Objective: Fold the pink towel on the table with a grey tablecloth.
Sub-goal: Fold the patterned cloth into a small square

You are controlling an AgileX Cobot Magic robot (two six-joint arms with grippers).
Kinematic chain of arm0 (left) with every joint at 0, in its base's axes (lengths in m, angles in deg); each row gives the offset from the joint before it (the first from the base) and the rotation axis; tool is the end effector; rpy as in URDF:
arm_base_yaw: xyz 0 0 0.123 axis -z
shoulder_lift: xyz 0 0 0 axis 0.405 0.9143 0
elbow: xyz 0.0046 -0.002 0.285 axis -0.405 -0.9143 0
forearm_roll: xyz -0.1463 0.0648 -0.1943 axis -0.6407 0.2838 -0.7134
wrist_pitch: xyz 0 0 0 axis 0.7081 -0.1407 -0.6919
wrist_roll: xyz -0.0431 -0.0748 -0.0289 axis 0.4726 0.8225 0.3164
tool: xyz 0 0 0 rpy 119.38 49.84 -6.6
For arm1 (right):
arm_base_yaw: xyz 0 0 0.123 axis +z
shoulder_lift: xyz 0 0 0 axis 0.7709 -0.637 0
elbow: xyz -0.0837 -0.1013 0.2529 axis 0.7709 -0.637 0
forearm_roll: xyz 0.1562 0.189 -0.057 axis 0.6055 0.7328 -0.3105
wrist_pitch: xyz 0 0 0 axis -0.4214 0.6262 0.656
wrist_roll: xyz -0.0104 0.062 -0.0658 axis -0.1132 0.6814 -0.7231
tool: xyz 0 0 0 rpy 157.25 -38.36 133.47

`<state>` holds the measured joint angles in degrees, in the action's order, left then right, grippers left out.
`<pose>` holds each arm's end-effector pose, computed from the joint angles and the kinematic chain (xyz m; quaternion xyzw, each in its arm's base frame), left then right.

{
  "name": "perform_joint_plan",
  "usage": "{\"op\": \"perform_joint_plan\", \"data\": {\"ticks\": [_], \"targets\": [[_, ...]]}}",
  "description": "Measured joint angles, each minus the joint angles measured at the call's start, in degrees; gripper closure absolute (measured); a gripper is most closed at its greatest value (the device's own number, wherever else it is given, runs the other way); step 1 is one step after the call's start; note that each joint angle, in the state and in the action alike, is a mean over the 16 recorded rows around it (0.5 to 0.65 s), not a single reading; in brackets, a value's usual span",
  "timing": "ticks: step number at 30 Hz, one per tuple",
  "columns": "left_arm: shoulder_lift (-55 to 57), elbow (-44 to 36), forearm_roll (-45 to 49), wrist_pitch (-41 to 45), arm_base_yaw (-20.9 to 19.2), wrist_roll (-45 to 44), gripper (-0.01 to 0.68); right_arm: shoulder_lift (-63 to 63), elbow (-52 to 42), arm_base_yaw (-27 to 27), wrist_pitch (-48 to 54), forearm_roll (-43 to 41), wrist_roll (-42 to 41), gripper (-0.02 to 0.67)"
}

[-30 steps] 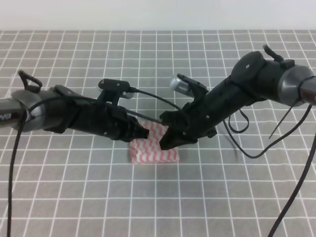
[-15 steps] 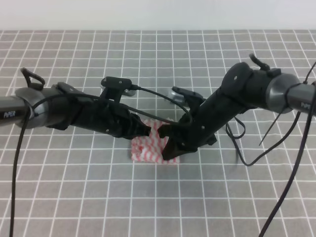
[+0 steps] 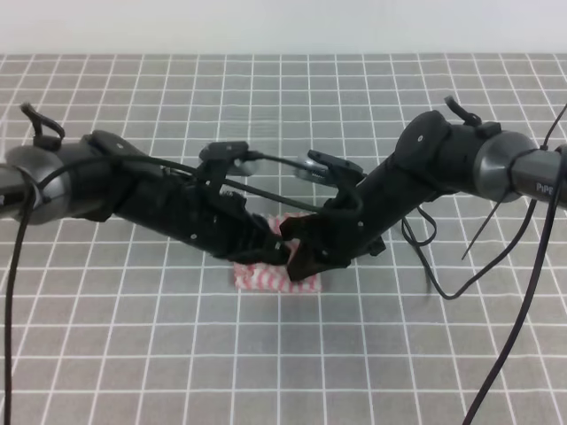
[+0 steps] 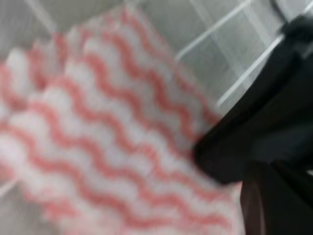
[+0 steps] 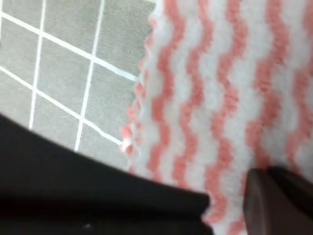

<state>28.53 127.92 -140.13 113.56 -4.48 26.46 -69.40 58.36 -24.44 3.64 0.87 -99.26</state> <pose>0.3576 -0.1802 0.1803 0.2705 0.8839 -0.3126 0.2187 0.3761 0.2399 0.1602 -0.1456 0.9349 0.3211 0.0411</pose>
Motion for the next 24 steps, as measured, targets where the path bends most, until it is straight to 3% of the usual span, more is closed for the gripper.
{"op": "perform_joint_plan", "data": {"ticks": [12, 24], "targets": [[1.2, -0.1, 9.9, -0.2, 0.1, 8.0, 0.677, -0.1, 0.3, 0.0, -0.3, 0.3, 0.0, 0.664], [-0.8, 0.0, 10.8, -0.7, 0.1, 9.4, 0.677, -0.1, 0.3, 0.0, -0.6, 0.4, 0.0, 0.664]]}}
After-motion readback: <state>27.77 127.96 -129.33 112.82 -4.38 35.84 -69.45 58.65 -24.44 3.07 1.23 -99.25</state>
